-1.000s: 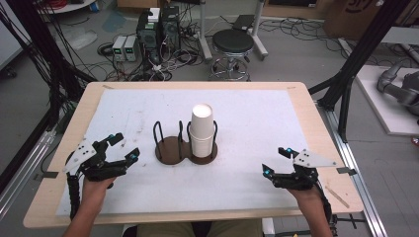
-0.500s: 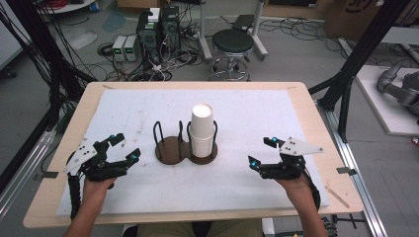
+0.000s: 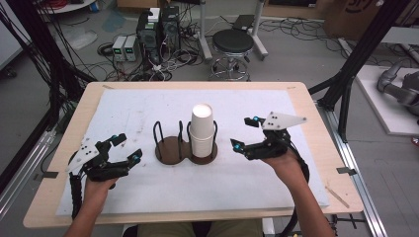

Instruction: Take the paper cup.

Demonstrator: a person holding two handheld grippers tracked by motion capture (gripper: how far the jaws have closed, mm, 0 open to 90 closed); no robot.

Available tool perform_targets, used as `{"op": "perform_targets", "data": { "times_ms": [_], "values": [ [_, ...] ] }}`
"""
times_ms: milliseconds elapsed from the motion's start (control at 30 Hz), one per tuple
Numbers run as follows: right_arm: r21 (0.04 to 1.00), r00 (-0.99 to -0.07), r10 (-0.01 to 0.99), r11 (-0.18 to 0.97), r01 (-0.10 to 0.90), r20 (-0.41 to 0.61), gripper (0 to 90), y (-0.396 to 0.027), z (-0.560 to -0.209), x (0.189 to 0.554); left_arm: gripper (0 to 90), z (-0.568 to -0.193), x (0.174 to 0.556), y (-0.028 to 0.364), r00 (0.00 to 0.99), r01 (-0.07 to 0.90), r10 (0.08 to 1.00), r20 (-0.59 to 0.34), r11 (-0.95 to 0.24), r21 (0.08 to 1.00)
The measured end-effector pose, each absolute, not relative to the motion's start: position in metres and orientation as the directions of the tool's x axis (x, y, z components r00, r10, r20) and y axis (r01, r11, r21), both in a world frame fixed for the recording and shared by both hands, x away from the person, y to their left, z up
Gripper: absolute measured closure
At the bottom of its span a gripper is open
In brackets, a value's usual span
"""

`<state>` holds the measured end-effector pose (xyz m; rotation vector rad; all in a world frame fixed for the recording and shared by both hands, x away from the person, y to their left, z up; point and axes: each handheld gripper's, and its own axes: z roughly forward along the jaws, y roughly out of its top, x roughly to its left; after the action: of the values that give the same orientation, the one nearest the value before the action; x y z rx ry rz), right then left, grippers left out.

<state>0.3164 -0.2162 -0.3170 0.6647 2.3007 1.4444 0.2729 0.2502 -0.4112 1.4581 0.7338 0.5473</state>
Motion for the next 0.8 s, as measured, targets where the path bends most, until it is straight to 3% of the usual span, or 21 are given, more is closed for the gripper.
{"op": "perform_targets", "data": {
  "times_ms": [800],
  "values": [
    [0.83,-0.885,0.463,0.514,0.215,-0.058,16.5,-0.138,-0.286,0.373,15.5,-0.412,0.275,0.246,0.699,0.107,0.705,-0.119,0.061,0.992]
  ]
}}
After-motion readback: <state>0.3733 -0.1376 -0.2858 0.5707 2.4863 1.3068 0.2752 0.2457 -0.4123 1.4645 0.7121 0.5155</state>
